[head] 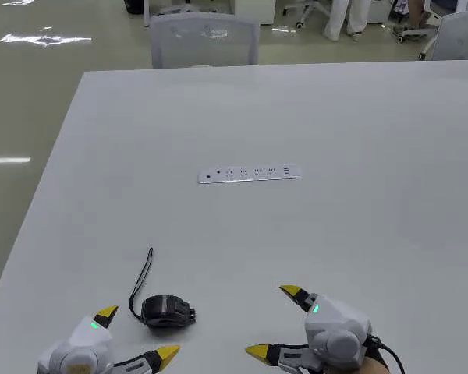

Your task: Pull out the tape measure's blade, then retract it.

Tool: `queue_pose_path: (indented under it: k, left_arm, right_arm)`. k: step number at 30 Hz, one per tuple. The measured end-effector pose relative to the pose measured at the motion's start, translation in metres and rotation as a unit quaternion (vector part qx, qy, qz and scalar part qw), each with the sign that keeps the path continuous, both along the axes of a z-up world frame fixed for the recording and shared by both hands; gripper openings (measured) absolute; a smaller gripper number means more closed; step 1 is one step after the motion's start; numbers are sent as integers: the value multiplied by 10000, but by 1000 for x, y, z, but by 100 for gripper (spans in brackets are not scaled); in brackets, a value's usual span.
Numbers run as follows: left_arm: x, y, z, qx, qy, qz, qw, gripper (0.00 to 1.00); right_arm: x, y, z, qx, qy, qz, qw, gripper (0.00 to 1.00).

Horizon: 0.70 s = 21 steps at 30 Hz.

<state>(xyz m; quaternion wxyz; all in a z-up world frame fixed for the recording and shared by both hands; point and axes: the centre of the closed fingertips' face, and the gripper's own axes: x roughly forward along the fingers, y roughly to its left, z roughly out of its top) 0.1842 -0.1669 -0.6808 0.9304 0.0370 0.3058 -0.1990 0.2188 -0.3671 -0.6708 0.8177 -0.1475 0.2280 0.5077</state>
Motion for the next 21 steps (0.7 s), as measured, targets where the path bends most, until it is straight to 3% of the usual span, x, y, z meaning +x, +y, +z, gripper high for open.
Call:
queue_pose_path:
  k: [4,13,19,21]
  left_arm:
    - [-5,-2,6,52,-111,-194,9997,90]
    - [-13,-2,12,-87,-134,-277,9995,99]
    - [-19,-3,15,-215,-101,-280,9993,99]
    - [-21,-2,15,-223,-86,-290,9993,99]
  right_arm:
    - [-4,-9,6,101,-3,-101,9999,81]
    - [-9,-34,8,70,237,-363,9990,90]
    - [-16,-48,3,18,428,-402,9983,94]
    - [-18,-51,3,39,397,-373,9985,95]
